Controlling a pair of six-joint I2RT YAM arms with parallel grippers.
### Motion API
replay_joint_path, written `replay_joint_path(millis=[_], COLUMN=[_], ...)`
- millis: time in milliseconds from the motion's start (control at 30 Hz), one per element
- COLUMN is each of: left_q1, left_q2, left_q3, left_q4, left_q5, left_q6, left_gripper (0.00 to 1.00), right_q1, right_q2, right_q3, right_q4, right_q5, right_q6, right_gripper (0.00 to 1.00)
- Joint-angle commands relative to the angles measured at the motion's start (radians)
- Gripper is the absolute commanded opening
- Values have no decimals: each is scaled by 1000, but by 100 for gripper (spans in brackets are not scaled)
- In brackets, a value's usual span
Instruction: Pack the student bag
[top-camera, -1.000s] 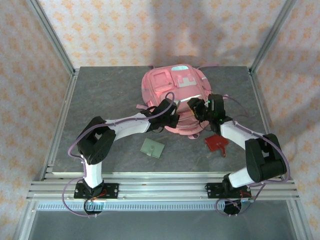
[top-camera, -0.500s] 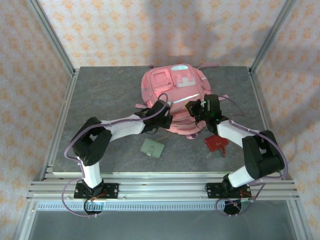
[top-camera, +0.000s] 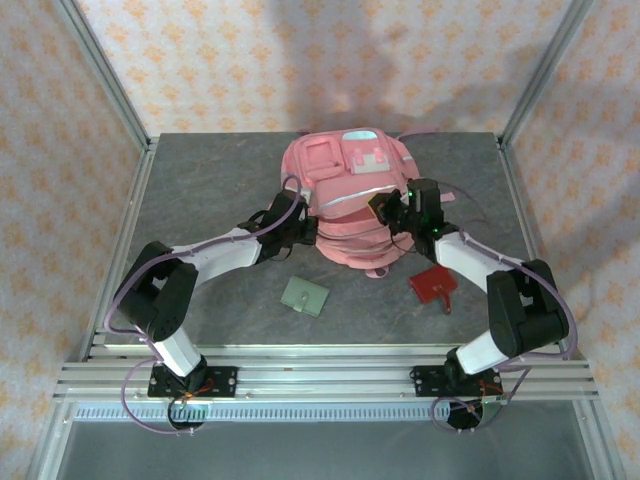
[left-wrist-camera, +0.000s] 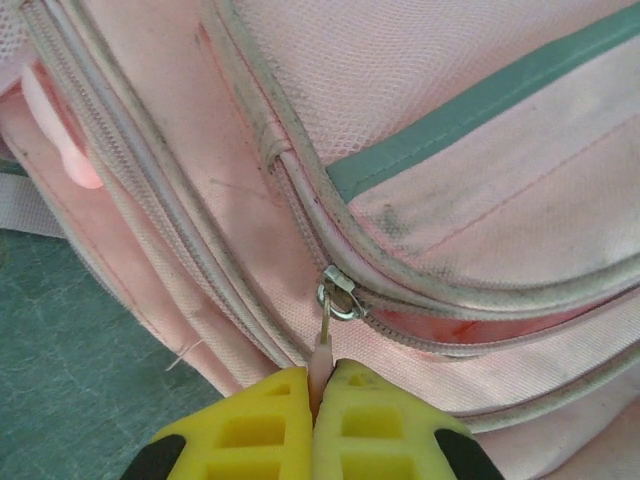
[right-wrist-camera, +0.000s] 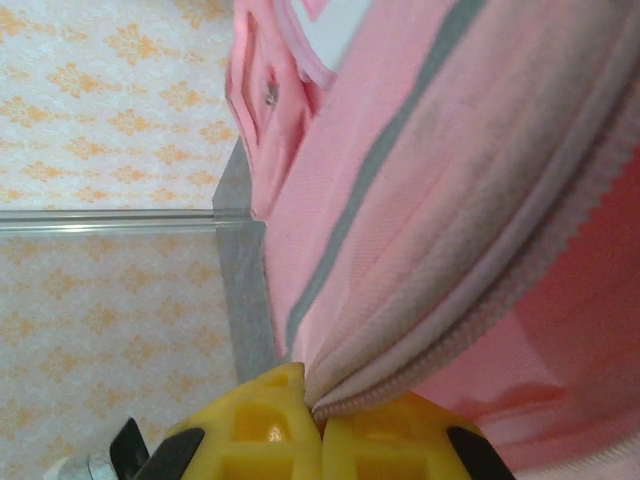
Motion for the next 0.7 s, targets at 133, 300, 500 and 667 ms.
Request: replay_joint_path(millis=[133,300,500,667], left_q1=[-115,-159,-160,-160], left_q2=[43,92,124,130], left_q3=[52,123,145,148], left_q4=[-56,-49,-50,-58], left_q5=[-2,12,14,3], left_q6=[-12,-15,-13,-9], left_gripper=[0,0,0,0], right_q1=[-133,-148,-27,22], right_q2=[-3,-17,-47,-55], right_q3=[128,85,-36,-122], right_q4=[-38,15,55,100], right_q5=[85,63,95,135], right_q6=[-75,-27,-6,20], right_gripper=[0,5,45,18])
